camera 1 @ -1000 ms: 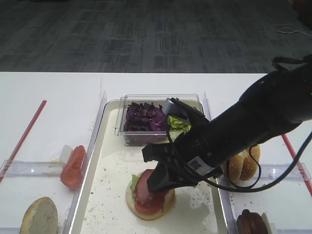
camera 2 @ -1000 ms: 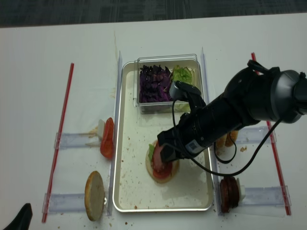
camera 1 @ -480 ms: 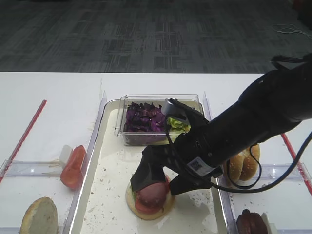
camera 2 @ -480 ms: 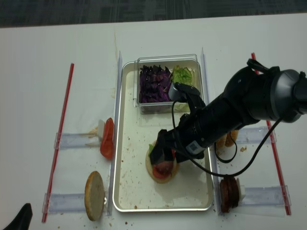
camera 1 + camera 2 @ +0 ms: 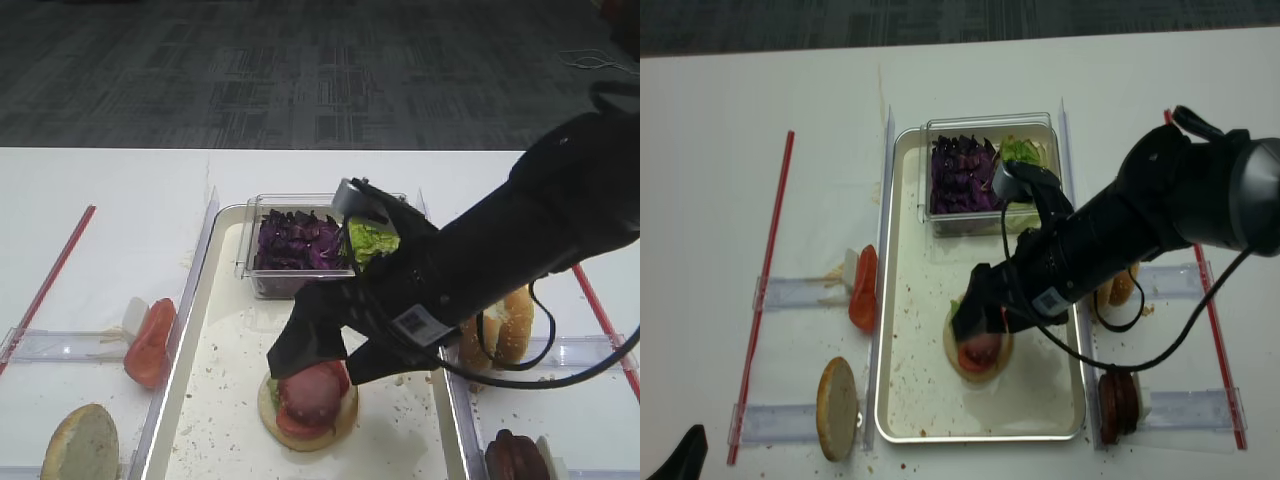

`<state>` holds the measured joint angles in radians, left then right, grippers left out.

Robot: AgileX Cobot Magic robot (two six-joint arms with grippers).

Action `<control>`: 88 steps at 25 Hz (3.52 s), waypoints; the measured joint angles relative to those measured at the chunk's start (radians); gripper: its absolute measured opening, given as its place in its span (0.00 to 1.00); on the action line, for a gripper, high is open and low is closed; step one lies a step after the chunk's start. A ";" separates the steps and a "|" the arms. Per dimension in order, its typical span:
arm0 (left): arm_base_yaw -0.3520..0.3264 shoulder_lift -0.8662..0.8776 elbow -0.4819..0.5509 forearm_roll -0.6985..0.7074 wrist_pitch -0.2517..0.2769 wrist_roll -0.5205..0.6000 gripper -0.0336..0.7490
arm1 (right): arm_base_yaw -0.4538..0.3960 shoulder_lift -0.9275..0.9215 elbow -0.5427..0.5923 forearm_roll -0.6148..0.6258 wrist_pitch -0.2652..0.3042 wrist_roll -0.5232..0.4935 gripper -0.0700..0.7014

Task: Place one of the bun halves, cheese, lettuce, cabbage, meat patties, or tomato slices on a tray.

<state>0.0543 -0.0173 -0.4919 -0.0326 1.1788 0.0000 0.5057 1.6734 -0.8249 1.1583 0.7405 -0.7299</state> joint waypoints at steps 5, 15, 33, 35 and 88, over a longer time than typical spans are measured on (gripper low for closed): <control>0.000 0.000 0.000 0.000 0.000 0.000 0.90 | 0.000 -0.136 0.000 -0.035 0.012 0.042 0.90; 0.000 0.000 0.000 0.000 0.000 0.000 0.90 | 0.000 -0.281 0.000 -0.132 0.031 0.088 0.89; 0.000 0.000 0.000 0.000 0.000 0.000 0.90 | 0.000 -0.281 0.000 -0.886 0.048 0.254 0.89; 0.000 0.000 0.000 0.000 0.000 0.000 0.90 | 0.000 -0.281 0.000 -0.896 0.044 0.312 0.89; 0.000 0.000 0.000 0.000 0.000 0.000 0.90 | -0.564 -0.458 0.097 -1.092 0.310 0.636 0.88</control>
<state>0.0543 -0.0173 -0.4919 -0.0326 1.1788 0.0000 -0.0579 1.2155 -0.7274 0.0666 1.0508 -0.0941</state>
